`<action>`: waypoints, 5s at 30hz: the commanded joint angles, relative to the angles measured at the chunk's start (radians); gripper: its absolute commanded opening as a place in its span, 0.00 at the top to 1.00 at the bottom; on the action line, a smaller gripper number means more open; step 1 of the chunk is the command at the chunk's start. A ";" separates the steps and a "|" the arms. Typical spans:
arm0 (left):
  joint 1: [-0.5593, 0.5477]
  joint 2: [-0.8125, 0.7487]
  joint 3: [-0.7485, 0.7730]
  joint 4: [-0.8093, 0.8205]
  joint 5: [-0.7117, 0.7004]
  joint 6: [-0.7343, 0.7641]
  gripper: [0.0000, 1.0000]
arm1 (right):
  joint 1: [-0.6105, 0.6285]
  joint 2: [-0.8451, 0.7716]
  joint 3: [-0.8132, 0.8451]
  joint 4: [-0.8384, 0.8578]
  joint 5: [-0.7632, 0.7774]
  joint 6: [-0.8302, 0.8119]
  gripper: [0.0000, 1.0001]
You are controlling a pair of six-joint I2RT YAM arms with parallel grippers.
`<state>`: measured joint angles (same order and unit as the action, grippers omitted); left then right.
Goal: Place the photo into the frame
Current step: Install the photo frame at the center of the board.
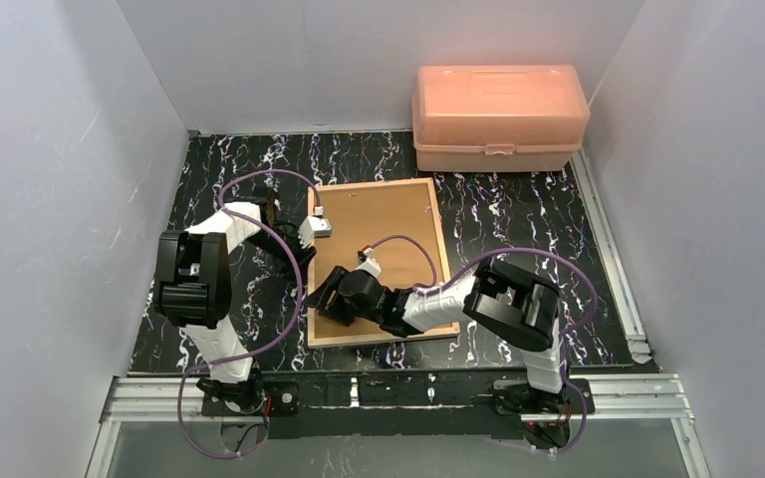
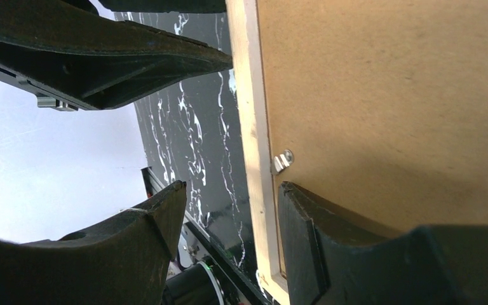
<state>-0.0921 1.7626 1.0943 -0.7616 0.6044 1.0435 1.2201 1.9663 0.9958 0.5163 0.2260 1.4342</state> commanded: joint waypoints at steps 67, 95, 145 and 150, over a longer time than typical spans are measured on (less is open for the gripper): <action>0.133 0.323 0.556 -0.038 0.183 -0.631 0.50 | -0.395 0.000 0.301 -0.104 -0.335 -0.720 0.27; -0.031 0.366 0.451 -0.036 0.106 -0.546 0.95 | -0.476 0.202 0.448 -0.093 -0.482 -0.713 0.28; 0.003 0.457 0.503 0.066 0.225 -0.912 0.92 | -0.549 0.331 0.488 -0.056 -0.727 -0.687 0.33; 0.002 0.454 0.501 0.067 0.222 -0.910 0.94 | -0.550 0.343 0.509 -0.063 -0.722 -0.691 0.33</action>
<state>-0.0826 2.2047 1.5852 -0.6640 0.8417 0.1112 0.6632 2.2799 1.4647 0.4488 -0.4999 0.7521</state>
